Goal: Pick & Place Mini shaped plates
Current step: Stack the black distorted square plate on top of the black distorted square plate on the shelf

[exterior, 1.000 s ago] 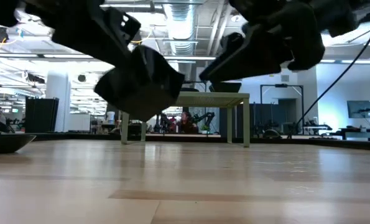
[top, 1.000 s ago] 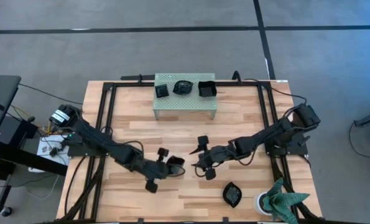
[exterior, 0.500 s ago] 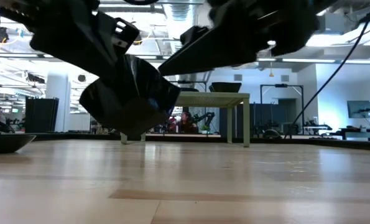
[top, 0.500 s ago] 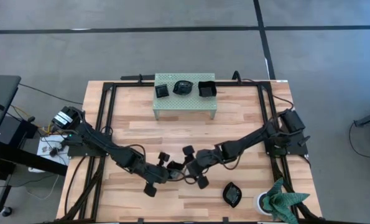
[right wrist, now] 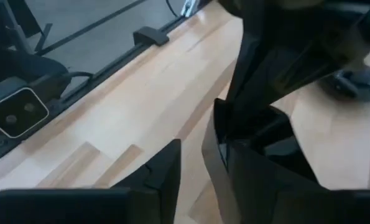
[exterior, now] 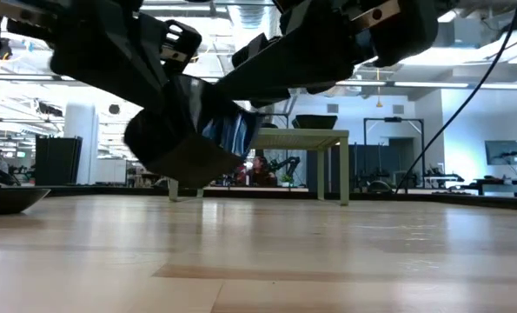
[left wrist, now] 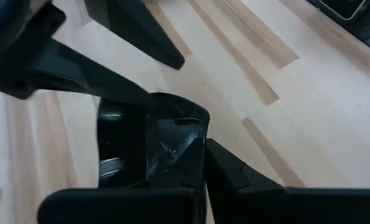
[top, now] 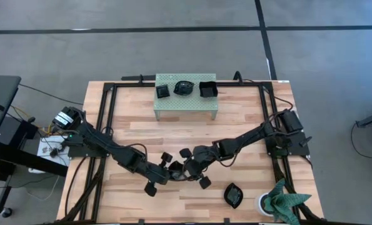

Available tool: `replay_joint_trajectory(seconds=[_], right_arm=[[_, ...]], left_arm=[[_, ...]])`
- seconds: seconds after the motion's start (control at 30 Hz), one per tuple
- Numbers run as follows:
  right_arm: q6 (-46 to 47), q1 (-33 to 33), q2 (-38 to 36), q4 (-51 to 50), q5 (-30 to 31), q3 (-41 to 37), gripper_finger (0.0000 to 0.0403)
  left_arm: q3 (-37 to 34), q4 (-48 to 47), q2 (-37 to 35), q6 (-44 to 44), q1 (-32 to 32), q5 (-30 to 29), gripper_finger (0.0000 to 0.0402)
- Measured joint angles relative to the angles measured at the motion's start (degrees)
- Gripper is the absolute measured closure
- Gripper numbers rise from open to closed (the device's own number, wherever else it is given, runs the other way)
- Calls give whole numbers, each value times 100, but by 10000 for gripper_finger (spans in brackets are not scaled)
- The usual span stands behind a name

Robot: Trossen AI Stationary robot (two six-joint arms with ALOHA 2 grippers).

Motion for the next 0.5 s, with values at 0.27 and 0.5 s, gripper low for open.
replay_joint_trajectory(seconds=[0.27, 0.5], right_arm=[[241, -226, 0, -65, -40, 0, 321], [140, -254, 0, -82, -333, 0, 353]], left_arm=[[-7, 227, 0, 449, 188, 9, 392], [-7, 300, 0, 453, 198, 7, 392]])
